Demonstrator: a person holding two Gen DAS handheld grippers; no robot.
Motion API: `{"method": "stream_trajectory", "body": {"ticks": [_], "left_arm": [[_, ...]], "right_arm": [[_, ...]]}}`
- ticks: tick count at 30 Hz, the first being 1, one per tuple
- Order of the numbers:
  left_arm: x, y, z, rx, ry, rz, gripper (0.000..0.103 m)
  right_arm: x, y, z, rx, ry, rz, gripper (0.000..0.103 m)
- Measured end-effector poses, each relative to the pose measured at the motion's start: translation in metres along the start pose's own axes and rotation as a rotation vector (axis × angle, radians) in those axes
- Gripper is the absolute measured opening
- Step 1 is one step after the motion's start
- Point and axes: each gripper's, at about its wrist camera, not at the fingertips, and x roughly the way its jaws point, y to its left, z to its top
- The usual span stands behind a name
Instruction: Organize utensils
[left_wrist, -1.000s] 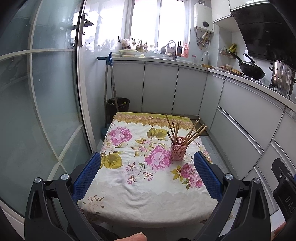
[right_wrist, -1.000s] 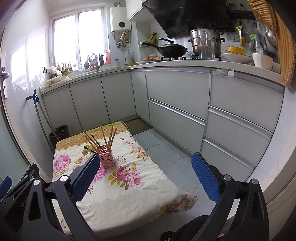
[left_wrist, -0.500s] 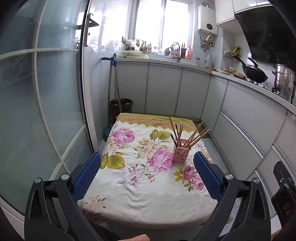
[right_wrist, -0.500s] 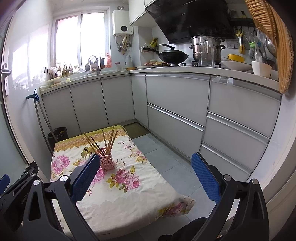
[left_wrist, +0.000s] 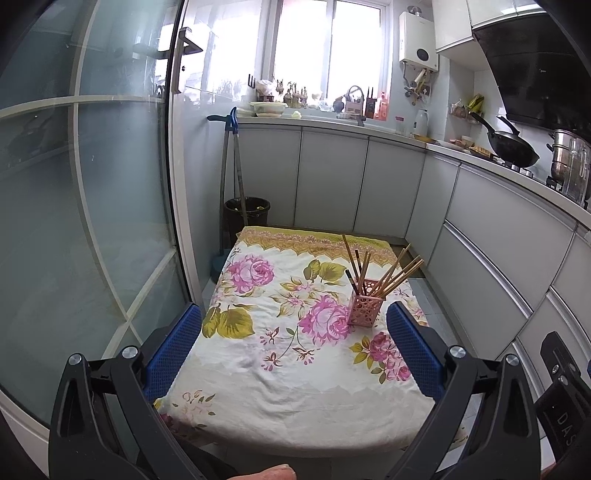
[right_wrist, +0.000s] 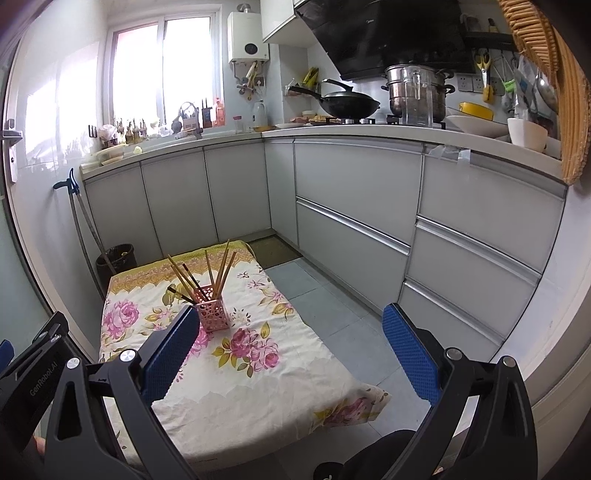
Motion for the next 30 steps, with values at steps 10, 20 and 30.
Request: {"method": "stream_trajectory", "body": {"ticks": [10, 20, 30], "left_arm": [[-0.0053, 0.0000, 0.0037, 0.019, -0.027, -0.010, 0.096], [-0.0035, -0.0007, 0.0039, 0.029, -0.019, -0.020, 0.096], [-0.0085, 0.0025, 0.0033, 0.019, -0.081, -0.045, 0.096]], "right_arm": [[0.0003, -0.0020, -0.0013, 0.004, 0.007, 0.007, 0.096], [-0.0002, -0.0019, -0.0019, 0.004, 0.010, 0.010, 0.096], [0.0020, -0.0053, -0.0036, 0.016, 0.021, 0.013, 0.096]]}}
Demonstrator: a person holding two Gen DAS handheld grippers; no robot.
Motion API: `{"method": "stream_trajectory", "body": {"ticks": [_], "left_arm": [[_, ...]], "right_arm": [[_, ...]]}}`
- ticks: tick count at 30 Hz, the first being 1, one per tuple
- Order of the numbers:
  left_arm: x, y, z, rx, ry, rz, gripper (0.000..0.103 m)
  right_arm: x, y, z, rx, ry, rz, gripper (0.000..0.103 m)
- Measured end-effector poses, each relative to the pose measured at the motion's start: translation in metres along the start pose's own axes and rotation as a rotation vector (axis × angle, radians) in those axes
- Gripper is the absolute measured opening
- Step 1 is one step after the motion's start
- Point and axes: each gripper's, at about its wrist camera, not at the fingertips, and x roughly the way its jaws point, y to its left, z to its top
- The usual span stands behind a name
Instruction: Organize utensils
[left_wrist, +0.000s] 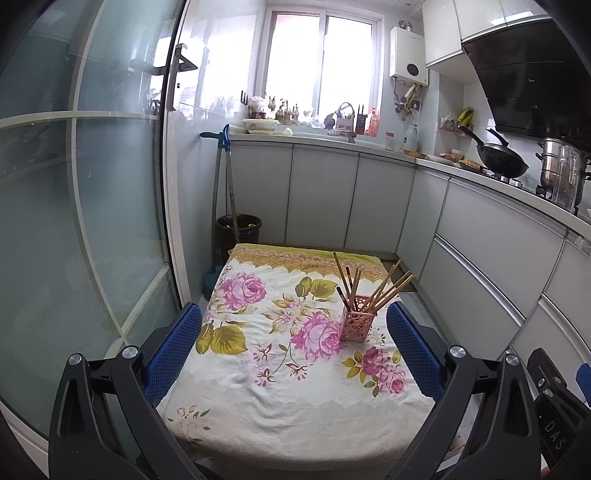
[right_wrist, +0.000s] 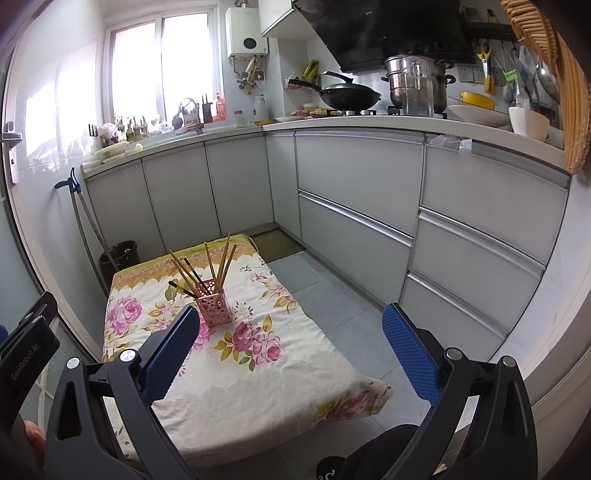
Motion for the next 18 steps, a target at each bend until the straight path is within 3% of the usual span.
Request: {"method": "stream_trajectory", "body": {"ticks": [8, 11, 18], "left_arm": [[-0.001, -0.002, -0.002, 0.018, -0.031, -0.013, 0.089], [0.002, -0.005, -0.002, 0.033, -0.023, 0.001, 0.096], [0.009, -0.006, -0.004, 0.036, 0.032, 0.009, 0.096]], "right_arm": [[0.000, -0.002, 0.000, 0.008, 0.000, -0.001, 0.096], [0.001, -0.003, 0.000, 0.009, 0.002, 0.000, 0.096], [0.002, -0.004, -0.001, 0.012, 0.007, -0.001, 0.096]]}}
